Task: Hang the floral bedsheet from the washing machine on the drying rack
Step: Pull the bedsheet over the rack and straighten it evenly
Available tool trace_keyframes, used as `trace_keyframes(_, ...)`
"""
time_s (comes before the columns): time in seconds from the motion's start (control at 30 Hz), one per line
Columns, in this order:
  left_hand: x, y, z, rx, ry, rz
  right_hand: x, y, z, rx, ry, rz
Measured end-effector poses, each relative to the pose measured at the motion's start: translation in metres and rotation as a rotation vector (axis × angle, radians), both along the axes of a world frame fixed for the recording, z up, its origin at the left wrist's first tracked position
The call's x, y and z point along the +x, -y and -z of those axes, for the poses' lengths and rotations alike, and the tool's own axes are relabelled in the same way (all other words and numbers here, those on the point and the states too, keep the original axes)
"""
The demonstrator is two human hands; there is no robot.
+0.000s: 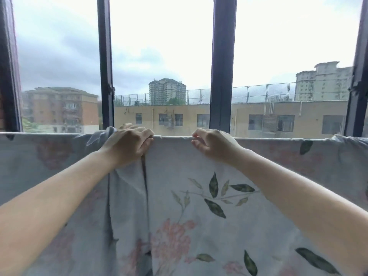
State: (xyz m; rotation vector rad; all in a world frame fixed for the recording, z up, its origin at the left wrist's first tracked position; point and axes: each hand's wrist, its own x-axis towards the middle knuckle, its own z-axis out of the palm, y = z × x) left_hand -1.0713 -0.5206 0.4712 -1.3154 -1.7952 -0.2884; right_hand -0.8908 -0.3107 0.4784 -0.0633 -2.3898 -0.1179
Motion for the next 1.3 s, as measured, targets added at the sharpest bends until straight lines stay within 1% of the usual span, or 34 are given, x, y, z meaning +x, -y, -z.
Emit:
trace_keyframes(0.2, -0.05, 0.062, -0.003, 0.099, 0.191, 0.105, -0.073, 0.075, -0.009, -0.056, 0.032, -0.075)
trace_keyframes(0.27, -0.068, 0.086, -0.004, 0.156, 0.286, 0.059, -0.097, 0.095, -0.012, -0.049, 0.038, -0.103)
trace_keyframes(0.33, -0.087, 0.112, 0.001, 0.174, 0.367, -0.031, -0.119, 0.115, -0.016, -0.021, 0.032, -0.11)
trace_keyframes(0.37, -0.095, 0.122, 0.003, 0.172, 0.391, -0.037, -0.127, 0.123, -0.018, -0.016, 0.013, -0.11)
trace_keyframes(0.47, -0.11, 0.144, 0.004, 0.167, 0.382, 0.08, -0.15, 0.152, -0.023, -0.056, -0.016, -0.099)
trace_keyframes(0.57, -0.123, 0.15, -0.002, 0.184, 0.318, 0.172, -0.17, 0.17, -0.023, -0.065, -0.015, -0.02)
trace_keyframes(0.67, -0.133, 0.148, -0.007, 0.191, 0.273, 0.239, -0.179, 0.168, -0.021, -0.179, -0.097, 0.049)
trace_keyframes(0.73, -0.142, 0.147, -0.005, 0.173, 0.252, 0.25, -0.176, 0.162, -0.019, -0.228, -0.111, 0.119)
trace_keyframes(0.83, -0.161, 0.166, -0.006, 0.266, 0.308, 0.197, -0.17, 0.154, -0.017, -0.217, -0.072, 0.224)
trace_keyframes(0.9, -0.178, 0.187, -0.008, 0.369, 0.347, 0.108, -0.165, 0.154, -0.015, -0.201, -0.045, 0.273)
trace_keyframes(1.0, -0.189, 0.207, -0.012, 0.512, 0.471, -0.062, -0.163, 0.158, -0.016, -0.234, -0.034, 0.266)
trace_keyframes(1.03, -0.188, 0.208, -0.013, 0.52, 0.518, -0.097, -0.164, 0.161, -0.016, -0.238, -0.025, 0.261)
trace_keyframes(1.1, -0.177, 0.198, -0.016, 0.424, 0.52, -0.097, -0.165, 0.161, -0.016, -0.259, -0.007, 0.26)
trace_keyframes(1.23, -0.138, 0.164, -0.015, 0.097, 0.347, 0.06, -0.16, 0.162, -0.018, -0.32, -0.014, 0.187)
trace_keyframes(1.27, -0.131, 0.158, -0.015, 0.07, 0.299, 0.067, -0.157, 0.162, -0.019, -0.327, -0.008, 0.165)
trace_keyframes(1.3, -0.129, 0.155, -0.016, 0.086, 0.245, 0.069, -0.155, 0.162, -0.021, -0.333, -0.002, 0.149)
